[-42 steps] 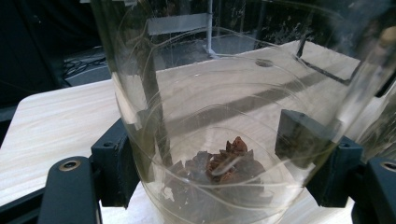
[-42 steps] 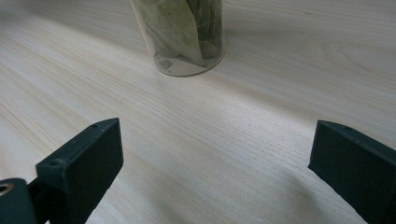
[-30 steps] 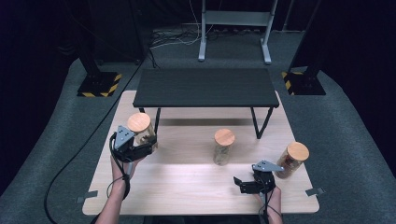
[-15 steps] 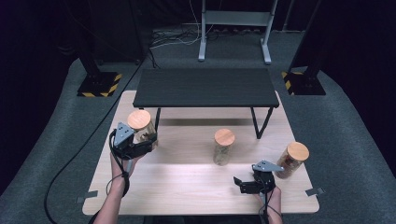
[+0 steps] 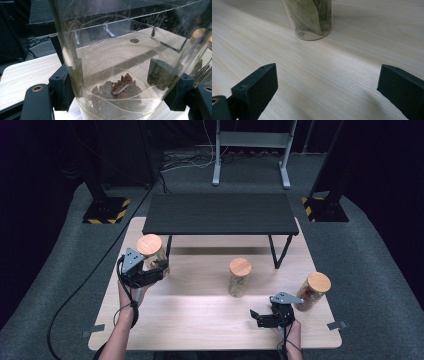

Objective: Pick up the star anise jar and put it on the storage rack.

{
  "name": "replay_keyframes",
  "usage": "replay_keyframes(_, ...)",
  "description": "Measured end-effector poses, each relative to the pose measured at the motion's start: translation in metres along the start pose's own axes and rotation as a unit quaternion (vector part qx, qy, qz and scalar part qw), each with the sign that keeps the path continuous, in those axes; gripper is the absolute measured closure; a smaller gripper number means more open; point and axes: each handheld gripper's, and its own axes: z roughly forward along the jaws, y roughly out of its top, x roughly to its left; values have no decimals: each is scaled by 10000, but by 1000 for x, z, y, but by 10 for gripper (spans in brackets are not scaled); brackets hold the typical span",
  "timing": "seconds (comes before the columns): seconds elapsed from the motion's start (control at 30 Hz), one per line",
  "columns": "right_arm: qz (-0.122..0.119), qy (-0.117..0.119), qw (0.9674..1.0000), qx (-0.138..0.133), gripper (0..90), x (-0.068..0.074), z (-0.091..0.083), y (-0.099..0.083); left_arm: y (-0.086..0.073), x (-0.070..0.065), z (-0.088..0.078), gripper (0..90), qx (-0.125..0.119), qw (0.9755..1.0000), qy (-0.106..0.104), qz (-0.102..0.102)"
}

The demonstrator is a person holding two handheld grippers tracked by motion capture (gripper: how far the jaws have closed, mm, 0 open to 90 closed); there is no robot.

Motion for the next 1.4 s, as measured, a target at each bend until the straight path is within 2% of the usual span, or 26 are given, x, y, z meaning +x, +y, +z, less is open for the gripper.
replay_keyframes(1.4,-9,-19,10000,30,19,0,1,0,27,0,4,242,-33,9998,-195,62)
